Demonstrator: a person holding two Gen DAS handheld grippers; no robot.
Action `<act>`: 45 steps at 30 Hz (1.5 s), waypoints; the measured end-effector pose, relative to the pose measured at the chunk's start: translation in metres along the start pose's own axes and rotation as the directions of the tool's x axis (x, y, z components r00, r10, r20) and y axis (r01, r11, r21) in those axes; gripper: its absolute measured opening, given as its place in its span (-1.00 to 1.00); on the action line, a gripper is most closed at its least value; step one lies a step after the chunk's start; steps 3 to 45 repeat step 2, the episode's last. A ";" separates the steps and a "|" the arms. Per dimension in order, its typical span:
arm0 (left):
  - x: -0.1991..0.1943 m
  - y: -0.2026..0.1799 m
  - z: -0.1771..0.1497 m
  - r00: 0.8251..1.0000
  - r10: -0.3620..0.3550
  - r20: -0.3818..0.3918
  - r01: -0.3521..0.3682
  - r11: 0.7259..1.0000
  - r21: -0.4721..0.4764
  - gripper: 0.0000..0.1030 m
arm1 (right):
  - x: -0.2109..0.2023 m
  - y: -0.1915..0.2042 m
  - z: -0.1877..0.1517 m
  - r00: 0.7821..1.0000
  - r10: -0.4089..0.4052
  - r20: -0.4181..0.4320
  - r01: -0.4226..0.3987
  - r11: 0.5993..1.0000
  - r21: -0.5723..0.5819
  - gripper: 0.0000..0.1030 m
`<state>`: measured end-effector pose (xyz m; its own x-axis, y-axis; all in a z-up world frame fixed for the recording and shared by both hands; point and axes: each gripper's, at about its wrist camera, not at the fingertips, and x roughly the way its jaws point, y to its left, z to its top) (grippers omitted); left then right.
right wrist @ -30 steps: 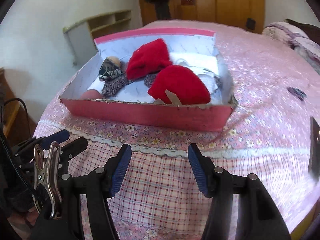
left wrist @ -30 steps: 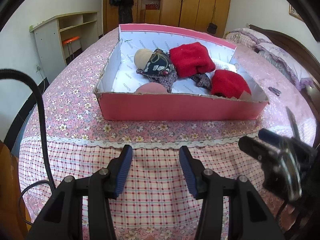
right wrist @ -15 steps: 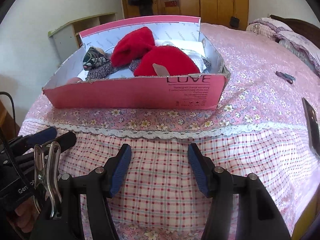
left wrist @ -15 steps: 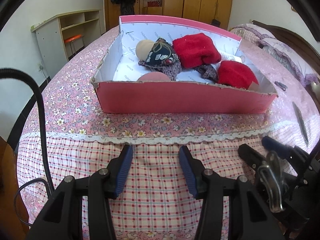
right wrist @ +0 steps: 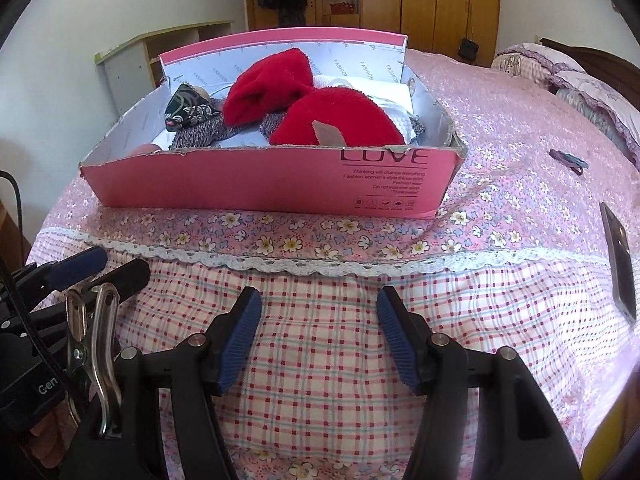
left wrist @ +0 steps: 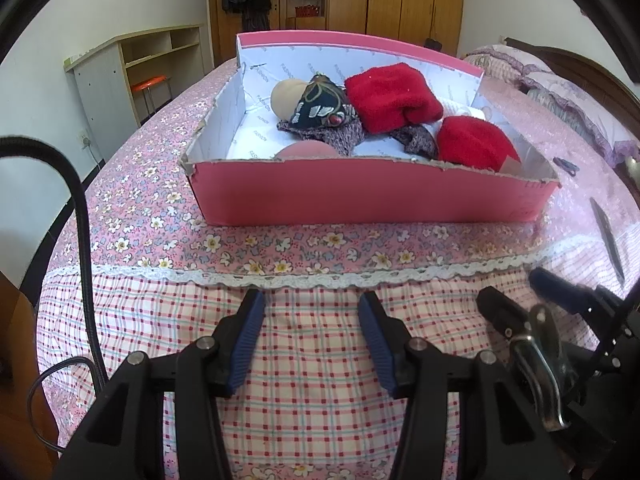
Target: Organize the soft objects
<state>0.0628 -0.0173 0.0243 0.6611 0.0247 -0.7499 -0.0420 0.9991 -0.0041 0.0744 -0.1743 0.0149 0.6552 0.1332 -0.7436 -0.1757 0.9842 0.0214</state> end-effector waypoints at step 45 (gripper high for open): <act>0.001 -0.001 0.000 1.000 0.005 0.000 -0.005 1.000 0.005 0.01 | 0.000 0.000 0.000 1.000 0.004 0.000 -0.004 1.000 -0.002 0.25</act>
